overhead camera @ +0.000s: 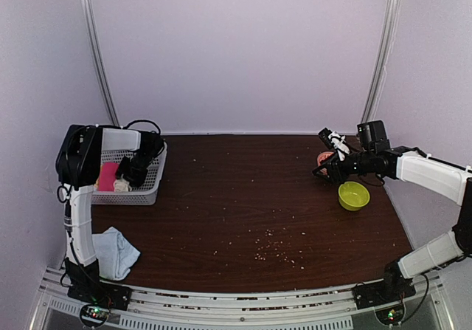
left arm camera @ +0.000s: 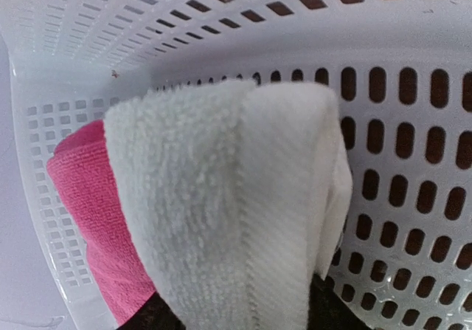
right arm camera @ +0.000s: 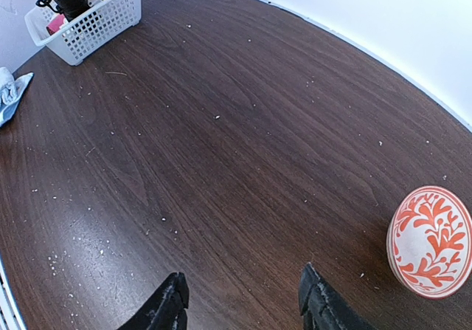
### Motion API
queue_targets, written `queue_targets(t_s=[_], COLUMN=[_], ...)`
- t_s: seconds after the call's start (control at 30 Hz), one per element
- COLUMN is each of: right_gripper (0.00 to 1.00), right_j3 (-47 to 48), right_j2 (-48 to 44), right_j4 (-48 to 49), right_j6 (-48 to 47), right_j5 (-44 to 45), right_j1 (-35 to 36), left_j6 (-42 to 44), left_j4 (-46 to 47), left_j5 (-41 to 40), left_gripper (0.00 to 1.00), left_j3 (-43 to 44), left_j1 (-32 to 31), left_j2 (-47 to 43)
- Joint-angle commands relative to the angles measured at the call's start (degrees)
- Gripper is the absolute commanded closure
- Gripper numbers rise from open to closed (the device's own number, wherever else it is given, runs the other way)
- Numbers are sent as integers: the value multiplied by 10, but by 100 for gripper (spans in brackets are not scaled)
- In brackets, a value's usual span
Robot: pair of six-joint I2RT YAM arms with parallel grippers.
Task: Roll the towels
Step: Place the towel in the bin.
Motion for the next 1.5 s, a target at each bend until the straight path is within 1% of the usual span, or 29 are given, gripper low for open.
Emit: queue_targets(t_s=[0.0,0.23,0.37,0.47,0.67,0.93,1.2,1.3,1.43,1.47], right_gripper=[48,48,48,48,48,48,48,48,48,48], right_j3=[5,7,7,7,7,10,10,10,10,9], right_j2=[3,4,3,3,5,6,3,1,1,1], right_j4=[-3,-4,-5,-6,-6,-8,-10,-10,-11,-11], right_j6=[-2,-3,-3,-4,-4,-5,-5,-6,-6,-7], right_j5=[-9,-10,-11,-11,-12,-15,-17,-16,-17,-16], right_j1=[-5,-5,-5,-5,-5,-5,-5,-5,-5,-5], left_j6=[14,25,27,29,34,37,43,45,26,19], left_j4=[-7,1,0,0,-10,-20,-19,-17,-63,-73], left_j5=[117,157,160,165,169,174,178,158,62,51], left_gripper=[44,41,38,33,29,27,26,26,26,26], left_j3=[-28,-30,-30,-30,-31,-38,-34,-28,-6,-2], left_j1=[1,1,1,1,-3,-7,-9,-9,-8,-7], left_j2=[-5,-43,-50,-58,-86,-121,-117,-106,-65,-57])
